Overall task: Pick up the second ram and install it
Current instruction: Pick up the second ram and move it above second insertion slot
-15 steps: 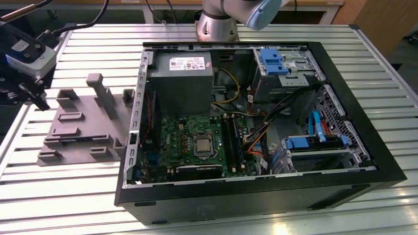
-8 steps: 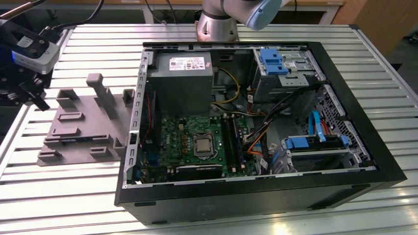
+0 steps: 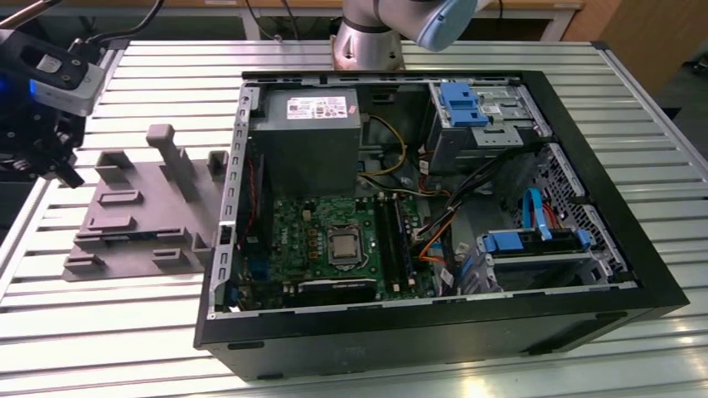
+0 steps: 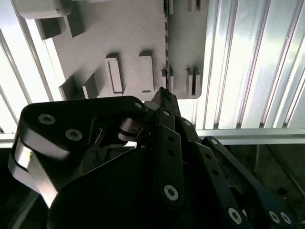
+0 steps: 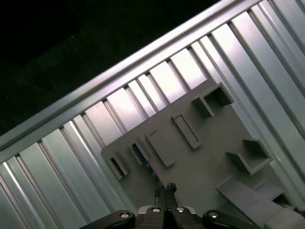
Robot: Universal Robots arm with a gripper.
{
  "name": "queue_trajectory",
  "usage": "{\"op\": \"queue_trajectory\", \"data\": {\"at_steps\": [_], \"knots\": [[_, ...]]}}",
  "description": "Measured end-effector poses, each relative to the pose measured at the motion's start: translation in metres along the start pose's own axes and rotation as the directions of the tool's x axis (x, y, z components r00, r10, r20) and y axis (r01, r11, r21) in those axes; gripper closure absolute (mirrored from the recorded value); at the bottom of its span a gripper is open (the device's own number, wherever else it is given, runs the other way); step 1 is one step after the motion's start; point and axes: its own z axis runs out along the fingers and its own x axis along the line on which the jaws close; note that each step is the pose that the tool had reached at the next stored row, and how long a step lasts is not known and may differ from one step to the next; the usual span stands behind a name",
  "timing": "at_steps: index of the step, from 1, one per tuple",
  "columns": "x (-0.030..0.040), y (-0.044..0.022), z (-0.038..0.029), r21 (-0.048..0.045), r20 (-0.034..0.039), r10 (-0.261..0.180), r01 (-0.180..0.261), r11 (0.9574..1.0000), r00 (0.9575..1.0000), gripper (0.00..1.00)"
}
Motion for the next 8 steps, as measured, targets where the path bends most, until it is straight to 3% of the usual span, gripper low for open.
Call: {"op": "queue_trajectory", "data": {"at_steps": [4,8], "knots": [[0.0,0.0,0.0003,-0.0019,-0.003,-0.073,0.073,0.9973,0.9973,0.89],[0.0,0.0,0.0005,-0.004,-0.0059,-0.144,0.144,0.9896,0.9895,0.89]]}}
